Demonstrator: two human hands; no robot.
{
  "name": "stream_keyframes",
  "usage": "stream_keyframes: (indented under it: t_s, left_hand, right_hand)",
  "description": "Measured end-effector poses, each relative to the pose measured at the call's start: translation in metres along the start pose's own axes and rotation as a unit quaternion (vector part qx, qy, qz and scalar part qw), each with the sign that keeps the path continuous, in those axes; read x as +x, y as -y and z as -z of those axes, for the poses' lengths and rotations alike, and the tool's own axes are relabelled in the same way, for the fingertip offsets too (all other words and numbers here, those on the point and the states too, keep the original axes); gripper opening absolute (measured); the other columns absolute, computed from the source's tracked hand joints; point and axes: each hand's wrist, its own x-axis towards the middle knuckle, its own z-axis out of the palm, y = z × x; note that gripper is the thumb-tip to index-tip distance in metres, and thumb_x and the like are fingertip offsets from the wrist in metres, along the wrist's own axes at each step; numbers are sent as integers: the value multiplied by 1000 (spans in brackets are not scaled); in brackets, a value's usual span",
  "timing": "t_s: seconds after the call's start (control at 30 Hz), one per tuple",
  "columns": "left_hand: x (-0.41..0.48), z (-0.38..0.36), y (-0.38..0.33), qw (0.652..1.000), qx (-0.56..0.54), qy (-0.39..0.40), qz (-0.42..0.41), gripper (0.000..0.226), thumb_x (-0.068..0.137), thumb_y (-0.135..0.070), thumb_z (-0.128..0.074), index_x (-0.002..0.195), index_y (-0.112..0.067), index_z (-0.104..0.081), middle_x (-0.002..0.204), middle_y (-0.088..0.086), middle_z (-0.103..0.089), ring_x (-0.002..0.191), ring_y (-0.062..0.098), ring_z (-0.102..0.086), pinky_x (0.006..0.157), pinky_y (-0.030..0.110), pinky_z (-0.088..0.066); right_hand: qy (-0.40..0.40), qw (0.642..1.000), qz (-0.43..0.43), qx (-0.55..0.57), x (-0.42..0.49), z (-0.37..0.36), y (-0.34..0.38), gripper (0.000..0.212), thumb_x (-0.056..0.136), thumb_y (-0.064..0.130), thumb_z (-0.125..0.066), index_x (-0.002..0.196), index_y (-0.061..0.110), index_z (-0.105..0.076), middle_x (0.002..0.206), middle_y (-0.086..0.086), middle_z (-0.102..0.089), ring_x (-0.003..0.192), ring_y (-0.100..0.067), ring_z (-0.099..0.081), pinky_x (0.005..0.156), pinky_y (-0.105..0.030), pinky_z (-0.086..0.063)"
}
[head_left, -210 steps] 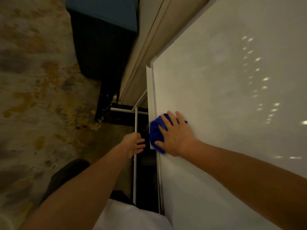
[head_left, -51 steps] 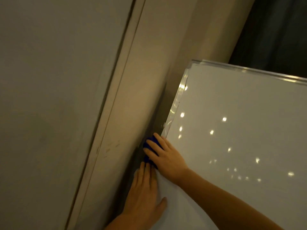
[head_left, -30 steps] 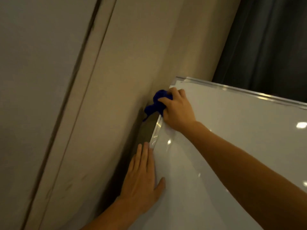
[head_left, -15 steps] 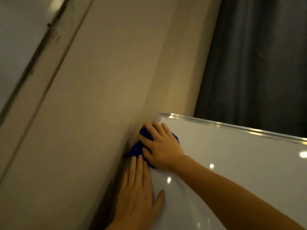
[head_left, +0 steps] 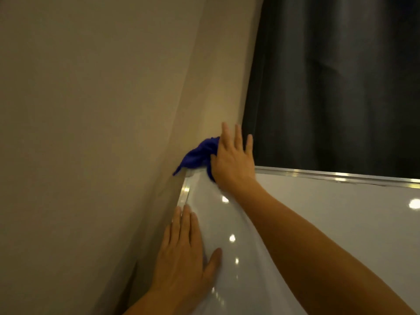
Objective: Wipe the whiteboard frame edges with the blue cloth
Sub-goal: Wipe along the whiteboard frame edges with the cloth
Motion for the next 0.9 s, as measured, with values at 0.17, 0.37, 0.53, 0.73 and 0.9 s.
stream_keyframes:
  t_s: [0.17, 0.37, 0.53, 0.73, 0.9]
  left_hand:
    - [21, -2, -22, 999, -36, -28, 10, 97, 70, -85, 4, 124, -20, 53, 146, 0, 47, 139, 16, 37, 116, 35, 18]
    - [59, 12, -57, 993, 18, -92, -78, 89, 80, -77, 2, 141, -20, 33, 157, 4, 32, 146, 23, 27, 116, 36, 15]
    - [92, 29, -120, 983, 28, -126, -131, 94, 80, -72, 4, 153, -14, 10, 164, 7, 14, 150, 25, 15, 119, 37, 7]
    - [103, 21, -200, 975, 10, -115, -191, 90, 85, -70, 5, 154, -12, 8, 164, 10, 12, 151, 24, 13, 124, 41, 0]
    - [97, 8, -263, 964, 4, -108, -244, 90, 84, -71, 4, 153, -14, 12, 164, 8, 15, 151, 24, 14, 121, 39, 6]
  right_hand:
    - [42, 983, 176, 30, -12, 7, -22, 84, 90, 30, -58, 153, 30, -2, 164, -5, 3, 147, -36, 12, 118, -57, -2]
    - [7, 996, 81, -28, -17, 40, -106, 74, 89, 20, -58, 151, 38, -21, 164, 0, -1, 147, -36, 13, 119, -55, -4]
    - [17, 991, 120, -49, -53, 58, -156, 44, 94, 33, -49, 138, 35, -49, 157, 2, -30, 149, -30, -6, 119, -50, -6]
    - [23, 996, 41, -79, -89, 101, -246, 55, 94, 58, -22, 132, 36, -55, 149, 4, -41, 140, -28, -26, 115, -46, -17]
    - [70, 988, 33, -131, -127, 134, -322, 69, 92, 67, -7, 139, 35, -46, 151, 3, -36, 136, -28, -27, 114, -43, -16]
